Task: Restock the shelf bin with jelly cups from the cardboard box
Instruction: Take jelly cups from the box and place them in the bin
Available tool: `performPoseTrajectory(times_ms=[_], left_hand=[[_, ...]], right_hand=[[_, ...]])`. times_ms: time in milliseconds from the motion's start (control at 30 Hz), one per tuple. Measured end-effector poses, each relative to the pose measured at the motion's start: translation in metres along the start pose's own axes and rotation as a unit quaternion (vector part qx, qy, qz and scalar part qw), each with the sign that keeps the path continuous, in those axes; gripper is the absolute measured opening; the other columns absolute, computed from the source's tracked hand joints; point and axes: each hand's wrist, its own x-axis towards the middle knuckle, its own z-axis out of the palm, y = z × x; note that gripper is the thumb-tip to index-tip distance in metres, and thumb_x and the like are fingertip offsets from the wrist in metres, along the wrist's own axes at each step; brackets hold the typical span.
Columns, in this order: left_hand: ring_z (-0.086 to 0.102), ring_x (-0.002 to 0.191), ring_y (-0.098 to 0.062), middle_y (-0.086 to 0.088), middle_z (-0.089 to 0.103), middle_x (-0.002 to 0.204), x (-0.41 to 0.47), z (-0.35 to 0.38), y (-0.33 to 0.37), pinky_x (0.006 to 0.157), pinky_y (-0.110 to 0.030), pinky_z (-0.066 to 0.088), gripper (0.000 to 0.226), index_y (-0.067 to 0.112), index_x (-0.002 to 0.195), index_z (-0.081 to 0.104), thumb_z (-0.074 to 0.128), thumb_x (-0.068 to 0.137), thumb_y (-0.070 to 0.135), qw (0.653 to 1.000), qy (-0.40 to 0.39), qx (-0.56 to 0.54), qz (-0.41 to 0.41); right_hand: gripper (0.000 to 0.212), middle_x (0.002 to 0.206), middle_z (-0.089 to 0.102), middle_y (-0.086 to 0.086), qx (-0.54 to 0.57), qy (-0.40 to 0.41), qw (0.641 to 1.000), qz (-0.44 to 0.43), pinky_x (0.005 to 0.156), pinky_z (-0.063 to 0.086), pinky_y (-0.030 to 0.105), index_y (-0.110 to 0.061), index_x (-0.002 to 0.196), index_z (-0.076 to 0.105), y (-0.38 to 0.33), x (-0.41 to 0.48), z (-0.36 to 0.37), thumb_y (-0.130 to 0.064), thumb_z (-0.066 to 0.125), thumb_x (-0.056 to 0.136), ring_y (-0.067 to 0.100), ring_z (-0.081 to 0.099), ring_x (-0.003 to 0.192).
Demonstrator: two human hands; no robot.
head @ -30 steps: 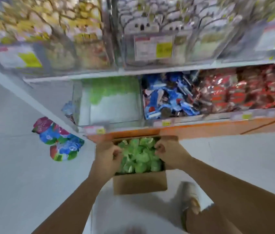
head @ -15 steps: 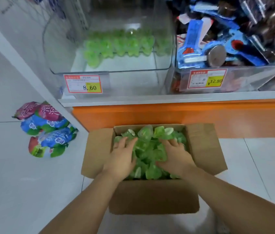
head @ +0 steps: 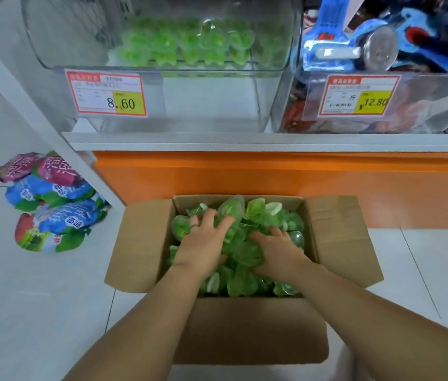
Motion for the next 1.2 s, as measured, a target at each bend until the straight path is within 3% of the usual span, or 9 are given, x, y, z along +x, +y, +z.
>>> performPoseTrajectory(times_ms=[100, 267, 567, 633, 733, 833, 900, 1067, 1200], left_hand=[[0.027, 0.124, -0.034, -0.006, 0.022, 0.139, 0.0, 0.002, -0.006, 0.076, -0.04, 0.054, 0.068, 0.028, 0.132, 0.027, 0.061, 0.081, 0.0, 1.0, 0.022, -0.005, 0.023], [0.031, 0.116, -0.027, -0.002, 0.027, 0.129, -0.01, 0.0, -0.013, 0.064, -0.036, 0.052, 0.055, 0.026, 0.123, 0.034, 0.059, 0.082, 0.0, 0.999, 0.028, -0.012, 0.04], [0.032, 0.124, -0.023, 0.002, 0.029, 0.134, -0.036, -0.048, -0.005, 0.087, -0.036, 0.05, 0.051, 0.029, 0.127, 0.04, 0.062, 0.085, 0.012, 0.995, 0.055, -0.085, 0.014], [0.034, 0.121, -0.02, 0.005, 0.032, 0.132, -0.044, -0.067, -0.003, 0.086, -0.03, 0.046, 0.047, 0.031, 0.126, 0.041, 0.062, 0.086, 0.019, 0.991, 0.097, -0.088, 0.018], [0.035, 0.119, -0.014, 0.012, 0.034, 0.13, -0.056, -0.098, -0.002, 0.071, -0.02, 0.03, 0.044, 0.035, 0.127, 0.04, 0.06, 0.087, 0.029, 0.988, 0.147, -0.028, 0.028], [0.035, 0.116, -0.018, 0.009, 0.038, 0.123, -0.064, -0.125, -0.001, 0.074, -0.028, 0.042, 0.046, 0.034, 0.121, 0.045, 0.065, 0.082, 0.023, 0.979, 0.173, -0.104, 0.015], [0.039, 0.112, -0.018, 0.009, 0.041, 0.114, -0.069, -0.141, 0.004, 0.082, -0.028, 0.039, 0.045, 0.033, 0.114, 0.048, 0.069, 0.077, 0.017, 0.967, 0.191, -0.167, 0.011], [0.047, 0.102, -0.018, 0.005, 0.046, 0.104, -0.092, -0.177, 0.022, 0.076, -0.025, 0.034, 0.045, 0.036, 0.098, 0.042, 0.073, 0.073, 0.015, 0.947, 0.223, -0.23, 0.036], [0.048, 0.098, -0.019, 0.0, 0.046, 0.107, -0.115, -0.208, 0.035, 0.073, -0.027, 0.035, 0.046, 0.032, 0.1, 0.042, 0.071, 0.072, 0.01, 0.935, 0.261, -0.236, 0.049]], right_hand=[[0.07, 0.129, 0.031, 0.01, 0.007, -0.002, 1.0, -0.013, 0.098, 0.044, 0.048, -0.03, 0.138, 0.036, -0.001, 0.003, -0.004, -0.034, 0.071, 0.078, 0.036, 0.039, 0.122], [0.067, 0.123, 0.037, 0.011, -0.004, -0.005, 1.0, -0.03, 0.091, 0.049, 0.039, -0.027, 0.136, 0.04, -0.004, -0.005, -0.011, -0.028, 0.072, 0.078, 0.034, 0.051, 0.11], [0.062, 0.123, 0.056, 0.004, 0.022, 0.104, 0.991, -0.081, 0.09, 0.05, 0.035, -0.024, 0.131, 0.046, -0.018, -0.039, -0.058, -0.016, 0.072, 0.076, 0.023, 0.056, 0.111], [0.061, 0.118, 0.06, 0.004, 0.035, 0.129, 0.987, -0.09, 0.085, 0.051, 0.033, -0.024, 0.13, 0.046, -0.022, -0.05, -0.072, -0.017, 0.072, 0.075, 0.023, 0.059, 0.106], [0.056, 0.11, 0.062, 0.003, 0.055, 0.168, 0.979, -0.103, 0.074, 0.047, 0.027, -0.025, 0.124, 0.048, -0.029, -0.069, -0.097, -0.017, 0.072, 0.074, 0.022, 0.059, 0.099], [0.05, 0.106, 0.06, -0.003, 0.096, 0.215, 0.962, -0.14, 0.073, 0.036, 0.018, -0.023, 0.118, 0.054, -0.04, -0.094, -0.121, -0.013, 0.073, 0.073, 0.015, 0.055, 0.098], [0.041, 0.096, 0.057, -0.007, 0.126, 0.232, 0.949, -0.172, 0.07, 0.031, 0.015, -0.025, 0.107, 0.055, -0.053, -0.11, -0.133, -0.012, 0.074, 0.073, 0.01, 0.052, 0.09], [0.037, 0.09, 0.06, 0.0, 0.175, 0.282, 0.921, -0.206, 0.066, 0.036, 0.026, -0.024, 0.091, 0.048, -0.079, -0.146, -0.154, -0.01, 0.076, 0.07, 0.018, 0.053, 0.081], [0.039, 0.088, 0.052, -0.003, 0.173, 0.326, 0.902, -0.226, 0.056, 0.034, 0.013, -0.024, 0.095, 0.047, -0.087, -0.179, -0.172, -0.008, 0.073, 0.072, 0.016, 0.047, 0.078]])
